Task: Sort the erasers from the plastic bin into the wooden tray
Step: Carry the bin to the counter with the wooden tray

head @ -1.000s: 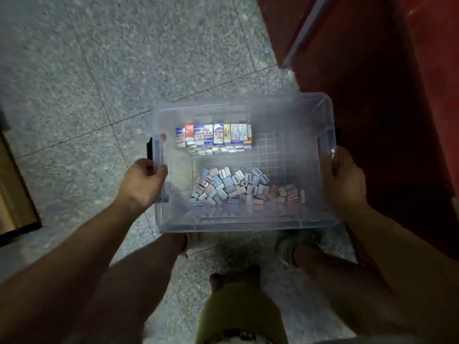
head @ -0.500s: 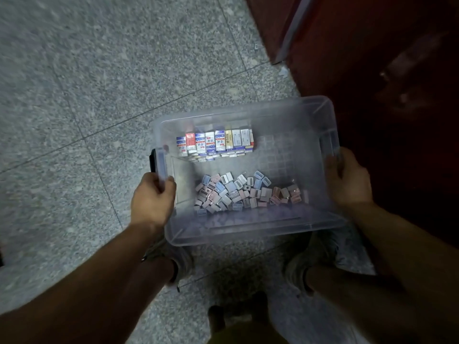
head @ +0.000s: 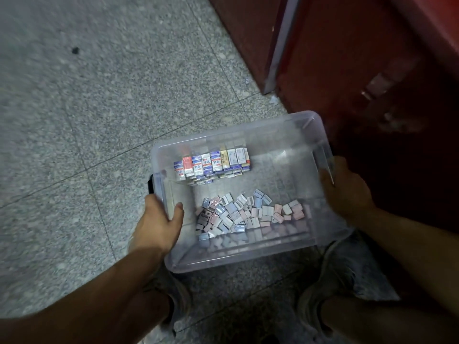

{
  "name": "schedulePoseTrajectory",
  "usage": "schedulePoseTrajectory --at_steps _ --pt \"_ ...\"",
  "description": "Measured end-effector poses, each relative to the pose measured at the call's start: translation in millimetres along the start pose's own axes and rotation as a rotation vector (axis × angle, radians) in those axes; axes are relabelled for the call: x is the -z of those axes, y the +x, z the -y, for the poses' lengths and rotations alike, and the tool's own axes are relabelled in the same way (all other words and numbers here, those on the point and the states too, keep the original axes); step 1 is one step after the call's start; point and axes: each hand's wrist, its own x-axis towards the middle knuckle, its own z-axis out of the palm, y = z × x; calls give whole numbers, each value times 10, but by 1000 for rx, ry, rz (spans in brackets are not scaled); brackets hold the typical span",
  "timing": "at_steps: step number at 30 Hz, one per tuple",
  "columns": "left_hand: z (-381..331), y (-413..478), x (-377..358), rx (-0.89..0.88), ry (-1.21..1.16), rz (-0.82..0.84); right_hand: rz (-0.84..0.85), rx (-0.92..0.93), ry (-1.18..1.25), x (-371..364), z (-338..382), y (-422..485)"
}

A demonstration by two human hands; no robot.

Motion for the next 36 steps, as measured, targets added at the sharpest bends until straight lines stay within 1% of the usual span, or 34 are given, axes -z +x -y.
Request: schedulePoseTrajectory --at_steps 1,2,4,5,6,7,8,10,11,13,15,17,20,23,25,28,33,36 --pt "-18 -12 13 -25 13 -5 -9 11 3 5 -5 -5" --pt "-17 -24 21 -102 75 -62 -2 20 0 8 -7 -6" --pt "-66 -64 29 -341 299 -235 54 -17 14 14 -11 -3" --pt "-143 -93 22 -474 385 -290 67 -33 28 10 -16 6" --pt "-223 -122 -9 -591 422 -263 58 -36 30 -7 -24 -1" --pt "-300 -131 -82 -678 418 -180 38 -41 27 -26 -28 -10" --pt "-378 -114 -203 -711 392 -64 9 -41 32 -54 -31 -13" --pt "-491 -23 -508 -647 360 152 -31 -33 38 -95 -30 -22" --pt "-508 43 -681 -608 377 226 -32 -28 33 -109 -35 -33" --pt "-476 190 -1006 -586 441 309 -41 -9 25 -133 -56 -44" --pt "-423 393 -1283 -593 499 333 -72 12 -2 -154 -88 -26" --pt "-369 559 -1498 -644 593 323 -80 18 -28 -169 -105 6" --pt "-340 654 -1739 -782 729 253 -27 -17 -51 -182 -161 51" --pt "-306 677 -1871 -845 799 181 -25 -22 -66 -223 -200 79" --pt "-297 696 -1905 -860 795 168 -45 -3 -51 -249 -204 90" --pt "-312 707 -1941 -872 736 237 -94 68 -9 -258 -211 97" --pt "-382 701 -1956 -880 678 360 -74 50 -15 -249 -228 99" --pt "-436 732 -1914 -808 573 425 -68 39 -14 -234 -214 85"
